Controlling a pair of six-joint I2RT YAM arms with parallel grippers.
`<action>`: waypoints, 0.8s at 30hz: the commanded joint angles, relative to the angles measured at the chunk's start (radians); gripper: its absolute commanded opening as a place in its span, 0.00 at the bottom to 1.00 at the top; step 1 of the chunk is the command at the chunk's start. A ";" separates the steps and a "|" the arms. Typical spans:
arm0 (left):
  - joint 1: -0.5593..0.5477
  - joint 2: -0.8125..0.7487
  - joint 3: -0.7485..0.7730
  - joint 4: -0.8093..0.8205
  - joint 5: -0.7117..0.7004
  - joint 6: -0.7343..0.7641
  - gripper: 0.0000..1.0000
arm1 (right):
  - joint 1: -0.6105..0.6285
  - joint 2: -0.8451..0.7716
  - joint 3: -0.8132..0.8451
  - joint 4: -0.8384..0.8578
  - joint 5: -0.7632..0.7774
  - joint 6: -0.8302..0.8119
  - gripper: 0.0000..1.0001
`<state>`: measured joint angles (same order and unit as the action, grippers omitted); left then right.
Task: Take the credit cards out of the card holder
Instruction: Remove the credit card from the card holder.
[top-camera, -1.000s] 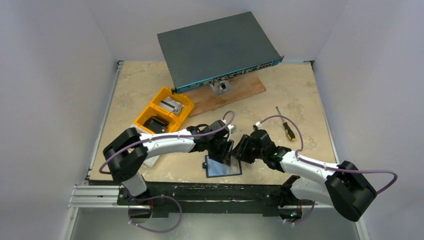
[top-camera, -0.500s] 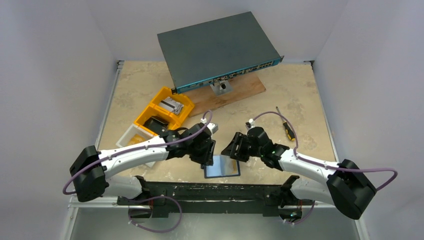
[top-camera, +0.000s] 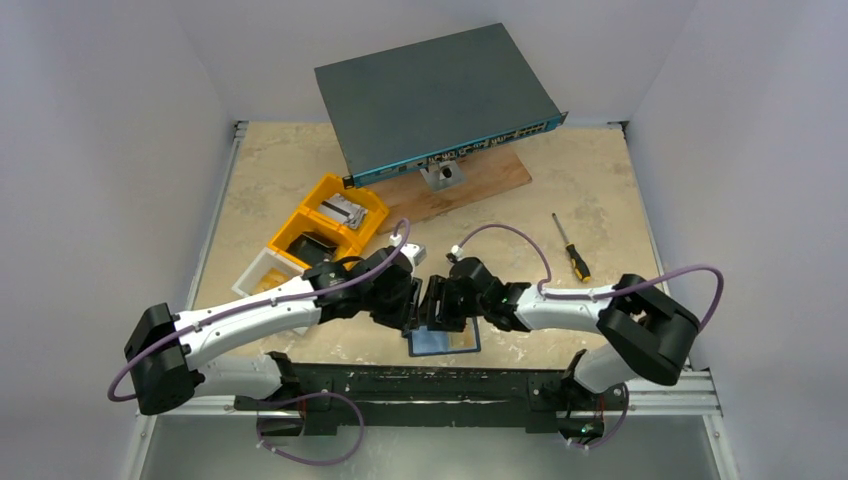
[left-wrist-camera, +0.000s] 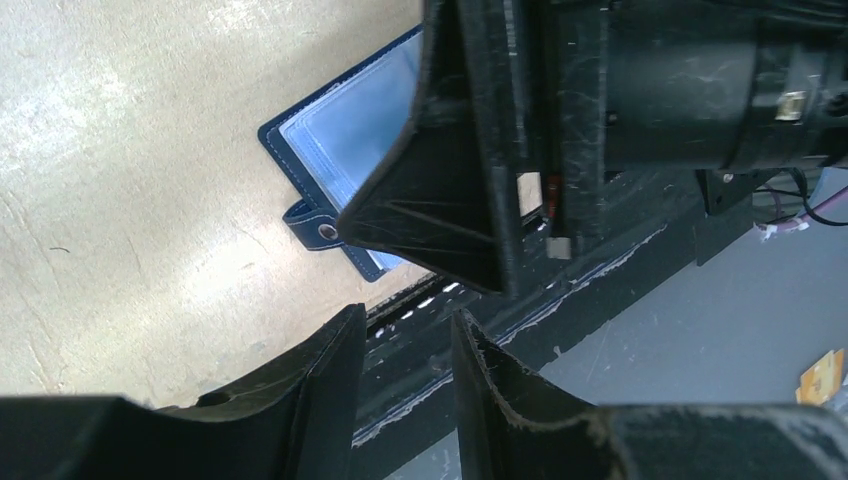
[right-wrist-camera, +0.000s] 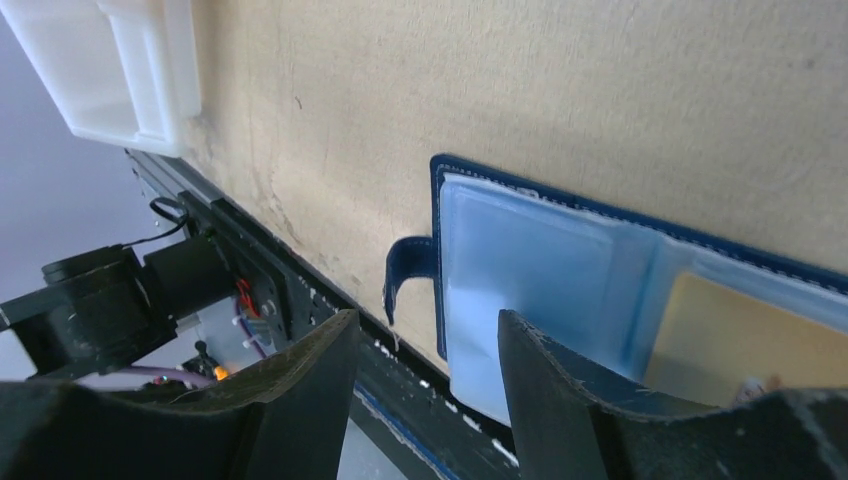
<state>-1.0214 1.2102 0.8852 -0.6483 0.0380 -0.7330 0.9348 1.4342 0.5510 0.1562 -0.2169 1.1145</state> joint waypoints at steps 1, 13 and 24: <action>0.006 -0.024 -0.010 0.013 0.008 -0.026 0.36 | 0.004 0.059 0.064 0.038 0.014 -0.007 0.54; 0.058 0.014 -0.089 0.336 0.234 -0.221 0.37 | -0.055 -0.168 0.083 -0.148 0.135 -0.029 0.65; 0.128 0.264 -0.129 0.710 0.409 -0.334 0.27 | -0.168 -0.383 -0.038 -0.456 0.249 -0.107 0.47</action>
<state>-0.9188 1.3945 0.7803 -0.1574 0.3489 -1.0126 0.7654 1.0725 0.5510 -0.1612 -0.0223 1.0550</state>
